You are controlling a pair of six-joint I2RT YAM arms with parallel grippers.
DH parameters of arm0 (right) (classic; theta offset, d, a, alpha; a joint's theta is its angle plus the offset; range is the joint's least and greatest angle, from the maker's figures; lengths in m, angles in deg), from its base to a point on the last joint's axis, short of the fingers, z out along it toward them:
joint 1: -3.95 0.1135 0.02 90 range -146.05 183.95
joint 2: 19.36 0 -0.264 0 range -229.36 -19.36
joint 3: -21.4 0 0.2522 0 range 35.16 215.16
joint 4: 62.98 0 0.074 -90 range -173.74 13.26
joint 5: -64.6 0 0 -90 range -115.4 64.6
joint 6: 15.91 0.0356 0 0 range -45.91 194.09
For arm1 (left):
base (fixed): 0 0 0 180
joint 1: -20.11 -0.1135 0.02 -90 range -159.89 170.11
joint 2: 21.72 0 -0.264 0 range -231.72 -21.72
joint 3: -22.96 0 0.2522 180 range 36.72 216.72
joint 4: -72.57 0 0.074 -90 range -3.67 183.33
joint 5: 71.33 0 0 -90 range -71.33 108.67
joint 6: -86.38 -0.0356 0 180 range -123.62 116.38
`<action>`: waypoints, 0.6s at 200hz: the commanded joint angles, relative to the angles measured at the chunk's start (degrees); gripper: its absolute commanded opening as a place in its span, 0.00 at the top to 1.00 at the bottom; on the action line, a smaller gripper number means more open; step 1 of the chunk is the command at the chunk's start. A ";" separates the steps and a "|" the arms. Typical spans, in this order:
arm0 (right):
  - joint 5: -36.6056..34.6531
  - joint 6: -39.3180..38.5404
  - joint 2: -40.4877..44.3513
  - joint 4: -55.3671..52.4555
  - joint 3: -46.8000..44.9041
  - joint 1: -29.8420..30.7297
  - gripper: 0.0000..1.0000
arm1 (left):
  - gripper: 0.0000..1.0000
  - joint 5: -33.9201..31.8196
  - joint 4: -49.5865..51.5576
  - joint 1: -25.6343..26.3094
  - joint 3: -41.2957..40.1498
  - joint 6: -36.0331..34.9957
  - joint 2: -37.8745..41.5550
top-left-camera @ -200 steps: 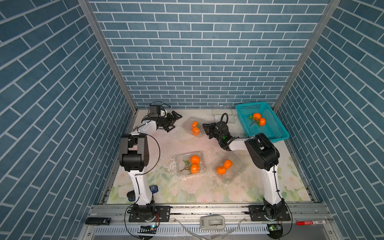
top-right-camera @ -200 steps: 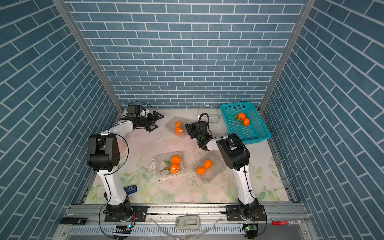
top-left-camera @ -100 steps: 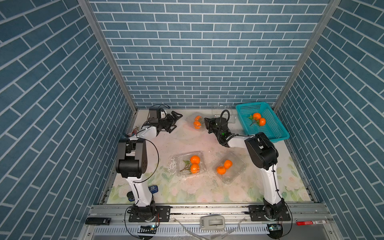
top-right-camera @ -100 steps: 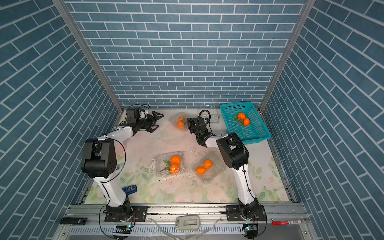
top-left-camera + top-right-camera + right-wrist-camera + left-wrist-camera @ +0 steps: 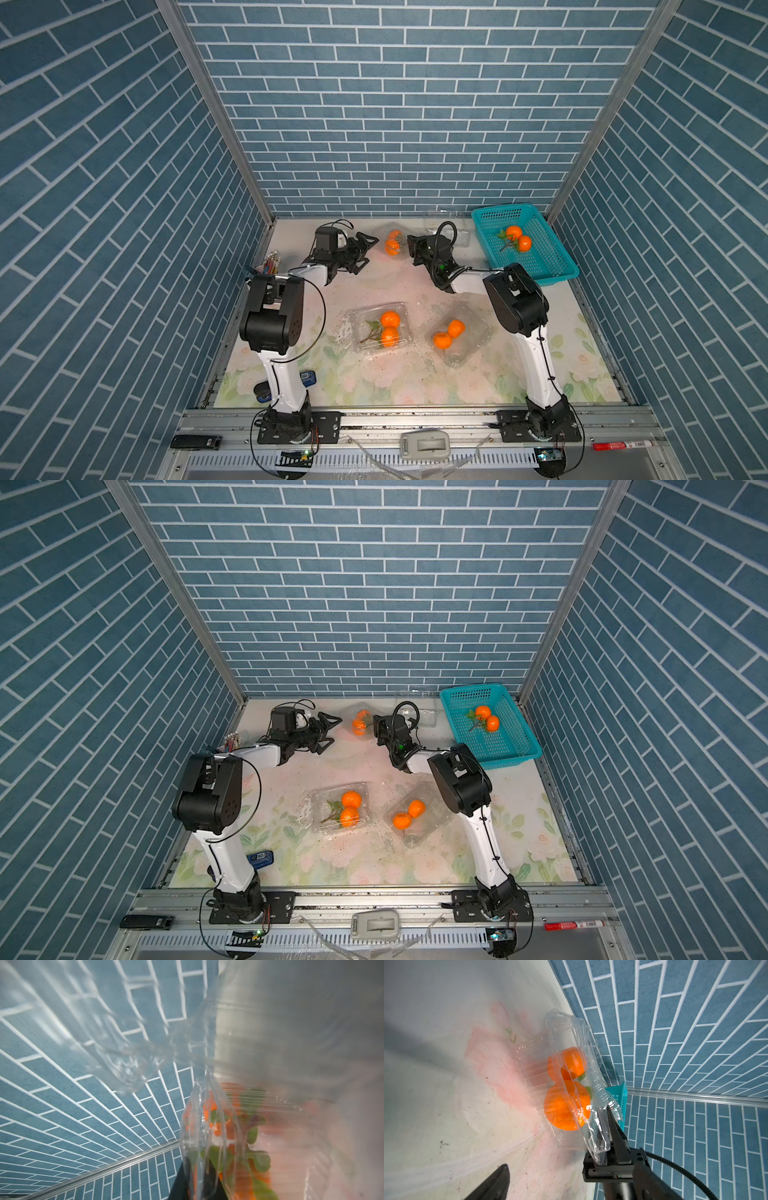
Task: Take oranges out of containers
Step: Open the packing box at the center of the board.
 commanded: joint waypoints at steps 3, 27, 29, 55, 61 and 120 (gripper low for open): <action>-1.95 3.09 -1.20 0.21 1.69 1.00 0.86 | 0.07 -1.18 -5.48 0.27 -1.62 3.02 -1.43; -2.41 3.36 -1.07 0.75 1.65 1.80 0.86 | 0.08 -1.08 -7.72 0.38 -2.35 5.20 -2.28; -2.47 3.35 -1.09 0.83 1.65 1.82 0.86 | 0.08 -1.07 -8.04 0.37 -2.48 5.42 -2.37; -3.00 3.47 -0.61 1.29 0.66 2.44 0.86 | 0.10 -1.18 -9.19 0.36 -3.04 6.38 -2.97; -3.00 3.43 -0.59 1.31 0.50 2.55 0.86 | 0.10 -1.27 -9.33 0.36 -3.18 6.39 -2.86; -4.19 4.74 -0.94 1.95 0.12 2.74 0.87 | 0.21 -2.59 -12.32 0.97 -5.64 7.81 -3.09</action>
